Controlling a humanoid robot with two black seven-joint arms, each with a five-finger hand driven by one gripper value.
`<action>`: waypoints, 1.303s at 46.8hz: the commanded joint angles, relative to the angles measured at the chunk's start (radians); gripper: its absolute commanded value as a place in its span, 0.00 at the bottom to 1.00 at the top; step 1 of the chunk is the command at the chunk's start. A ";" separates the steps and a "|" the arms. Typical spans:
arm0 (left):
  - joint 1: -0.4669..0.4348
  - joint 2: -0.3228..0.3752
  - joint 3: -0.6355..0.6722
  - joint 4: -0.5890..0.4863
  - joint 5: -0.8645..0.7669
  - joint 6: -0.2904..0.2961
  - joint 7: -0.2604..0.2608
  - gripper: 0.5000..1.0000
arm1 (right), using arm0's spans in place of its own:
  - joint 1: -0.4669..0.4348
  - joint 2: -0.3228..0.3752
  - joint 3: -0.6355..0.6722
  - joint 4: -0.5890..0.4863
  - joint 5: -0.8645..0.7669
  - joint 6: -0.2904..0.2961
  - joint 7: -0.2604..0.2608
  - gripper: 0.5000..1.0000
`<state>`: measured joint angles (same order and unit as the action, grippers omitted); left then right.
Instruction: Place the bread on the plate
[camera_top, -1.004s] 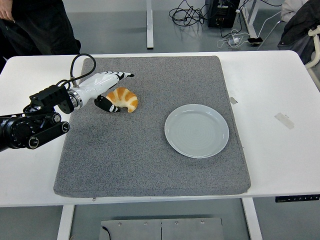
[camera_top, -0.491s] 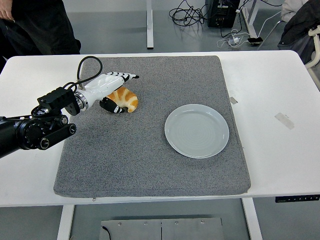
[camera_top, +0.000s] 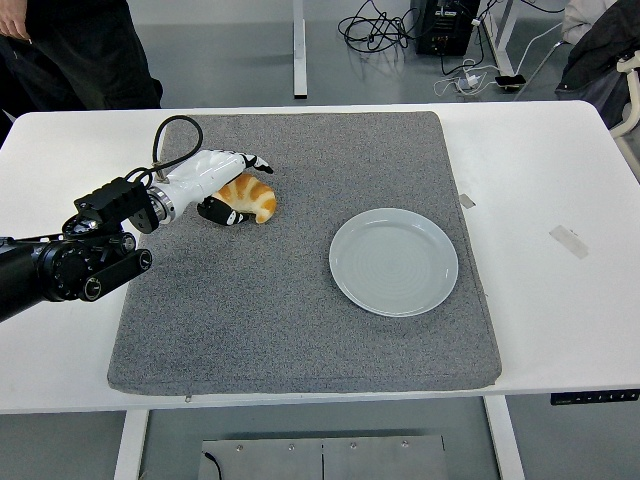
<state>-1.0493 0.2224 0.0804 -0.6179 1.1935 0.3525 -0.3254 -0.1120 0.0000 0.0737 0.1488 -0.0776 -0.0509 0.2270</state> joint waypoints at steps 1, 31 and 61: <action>0.000 0.000 0.001 0.003 0.001 -0.003 -0.001 0.00 | 0.000 0.000 0.000 0.000 0.001 0.000 0.000 1.00; -0.069 0.014 0.001 0.003 -0.003 -0.020 -0.080 0.00 | 0.000 0.000 0.000 0.000 0.001 0.000 0.000 1.00; -0.265 0.031 0.002 0.003 -0.072 -0.118 -0.095 0.00 | 0.000 0.000 0.000 0.000 -0.001 0.000 0.000 1.00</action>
<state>-1.3142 0.2548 0.0817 -0.6150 1.1212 0.2349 -0.4205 -0.1119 0.0000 0.0736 0.1488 -0.0774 -0.0506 0.2270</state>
